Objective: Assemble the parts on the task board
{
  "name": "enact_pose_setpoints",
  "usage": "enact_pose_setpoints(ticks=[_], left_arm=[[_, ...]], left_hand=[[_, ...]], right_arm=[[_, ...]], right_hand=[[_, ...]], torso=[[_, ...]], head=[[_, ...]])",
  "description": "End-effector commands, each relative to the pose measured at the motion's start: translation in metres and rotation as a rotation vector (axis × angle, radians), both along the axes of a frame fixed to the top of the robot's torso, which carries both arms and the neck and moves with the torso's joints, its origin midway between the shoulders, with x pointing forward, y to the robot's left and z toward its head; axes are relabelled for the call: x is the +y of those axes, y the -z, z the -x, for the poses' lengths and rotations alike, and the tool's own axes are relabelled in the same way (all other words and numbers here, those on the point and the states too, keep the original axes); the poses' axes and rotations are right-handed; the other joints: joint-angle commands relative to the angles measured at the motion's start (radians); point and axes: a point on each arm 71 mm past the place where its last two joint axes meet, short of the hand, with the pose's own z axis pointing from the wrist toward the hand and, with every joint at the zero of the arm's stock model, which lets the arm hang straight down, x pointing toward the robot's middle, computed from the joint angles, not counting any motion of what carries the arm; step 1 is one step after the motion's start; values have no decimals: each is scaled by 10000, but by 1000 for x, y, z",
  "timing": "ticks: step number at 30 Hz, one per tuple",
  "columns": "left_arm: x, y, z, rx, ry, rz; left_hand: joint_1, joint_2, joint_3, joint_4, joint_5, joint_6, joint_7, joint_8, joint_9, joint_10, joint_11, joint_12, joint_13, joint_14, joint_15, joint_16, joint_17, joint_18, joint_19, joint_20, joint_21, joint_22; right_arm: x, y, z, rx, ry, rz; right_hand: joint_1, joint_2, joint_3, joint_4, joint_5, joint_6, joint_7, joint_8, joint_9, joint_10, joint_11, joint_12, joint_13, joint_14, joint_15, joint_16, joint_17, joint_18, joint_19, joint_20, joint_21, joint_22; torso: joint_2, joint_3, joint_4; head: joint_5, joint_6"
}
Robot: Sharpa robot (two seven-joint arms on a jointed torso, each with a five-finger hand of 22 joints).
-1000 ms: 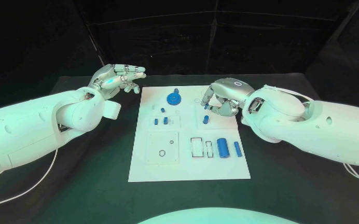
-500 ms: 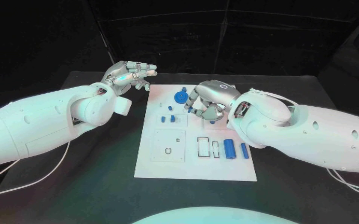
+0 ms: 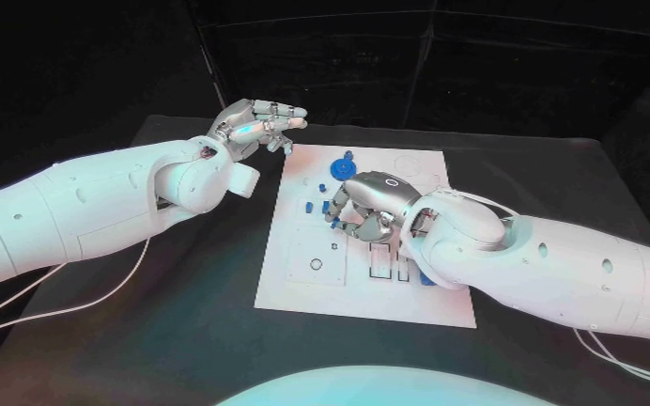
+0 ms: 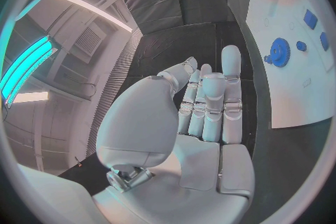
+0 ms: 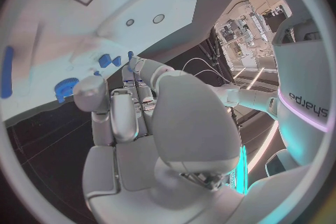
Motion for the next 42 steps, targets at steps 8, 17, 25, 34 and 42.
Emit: enact_pose_setpoints(ticks=[8,17,25,34,42], left_arm=[[-3,-2,0,-108,119,142],[-3,-2,0,-102,112,136],[-2,-2,-1,-99,105,131],[-2,-2,-1,-93,111,131],[-2,-2,-1,-85,114,129]], left_hand=[[38,94,-41,-20,-5,-32,33,60,-15,-38,33,59,13,-77,-16,-50,-11,136,-72,-21,-56,-11],[51,110,-47,-30,-6,-48,43,62,-17,-64,42,75,14,-91,-10,-65,-44,135,-70,-19,-77,-28],[51,110,-47,-30,-6,-48,43,62,-17,-64,42,75,14,-91,-10,-65,-44,135,-70,-19,-77,-28],[51,110,-47,-30,-6,-48,43,62,-17,-64,42,75,14,-91,-10,-65,-44,135,-70,-19,-77,-28],[51,110,-47,-30,-6,-48,43,62,-17,-64,42,75,14,-91,-10,-65,-44,135,-70,-19,-77,-28]], right_arm=[[5,15,3,283,-405,344],[3,16,6,380,-492,472],[3,18,6,411,-490,592],[4,22,5,474,-488,670],[3,24,4,525,-464,759]], right_hand=[[-111,-20,84,-15,60,5,30,-47,-13,227,-148,12,8,383,-25,69,-10,-115,43,15,63,14],[-155,-30,94,-33,45,-19,42,-64,-16,205,-138,-1,2,380,-17,67,-20,-117,39,21,72,22],[-155,-30,94,-33,45,-19,42,-64,-16,205,-138,-1,2,380,-17,67,-20,-117,39,21,72,22],[-155,-30,94,-33,45,-19,42,-64,-16,205,-138,-1,2,380,-17,67,-20,-117,39,21,72,22],[-155,-30,94,-33,45,-19,42,-64,-16,205,-138,-1,2,380,-17,67,-20,-117,39,21,72,22]], torso=[[-8,13,-4],[-8,10,-5],[-1,10,7],[-5,2,1],[-5,2,0]], head=[[108,-84],[144,-172],[162,-210],[207,-252],[229,-295]])
